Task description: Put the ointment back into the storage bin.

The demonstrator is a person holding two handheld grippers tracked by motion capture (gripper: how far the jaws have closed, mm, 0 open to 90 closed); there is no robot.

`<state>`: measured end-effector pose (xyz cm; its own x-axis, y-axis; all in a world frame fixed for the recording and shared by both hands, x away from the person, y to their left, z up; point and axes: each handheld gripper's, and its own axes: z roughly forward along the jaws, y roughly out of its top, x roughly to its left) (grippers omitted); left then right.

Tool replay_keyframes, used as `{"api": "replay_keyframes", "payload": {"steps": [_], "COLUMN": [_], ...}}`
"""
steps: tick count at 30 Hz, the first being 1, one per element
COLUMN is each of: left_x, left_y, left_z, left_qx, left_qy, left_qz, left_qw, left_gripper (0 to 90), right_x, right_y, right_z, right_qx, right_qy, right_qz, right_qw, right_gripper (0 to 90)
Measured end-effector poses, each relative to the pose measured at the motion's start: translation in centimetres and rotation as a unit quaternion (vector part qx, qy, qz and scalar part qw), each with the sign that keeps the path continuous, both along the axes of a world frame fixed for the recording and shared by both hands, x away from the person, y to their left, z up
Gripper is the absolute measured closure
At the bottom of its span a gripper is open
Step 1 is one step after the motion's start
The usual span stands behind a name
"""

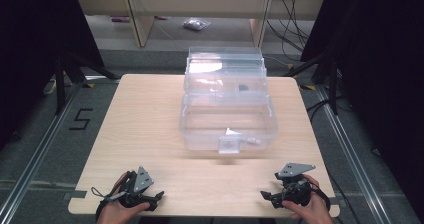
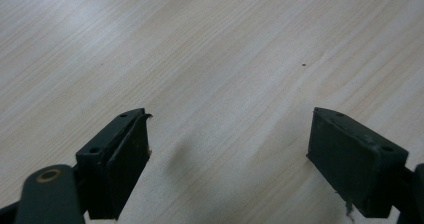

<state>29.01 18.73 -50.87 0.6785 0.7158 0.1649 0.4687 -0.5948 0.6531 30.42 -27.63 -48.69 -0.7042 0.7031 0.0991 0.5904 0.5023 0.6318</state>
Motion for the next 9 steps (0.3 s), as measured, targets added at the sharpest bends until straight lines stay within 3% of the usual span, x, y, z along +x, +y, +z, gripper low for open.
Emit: {"api": "replay_keyframes", "payload": {"steps": [9], "left_x": [-0.03], "left_y": [0.02], "left_z": [0.01], "left_qx": [-0.007], "left_qy": [0.001], "left_qz": [-0.003], "left_qw": [1.0], "left_gripper": [16.2], "right_x": [0.17], "right_y": [-0.12], "right_z": [-0.08], "right_qx": [-0.008], "right_qy": [-0.007], "right_qz": [0.006], "right_qw": [0.9999], "right_gripper": [16.3]}}
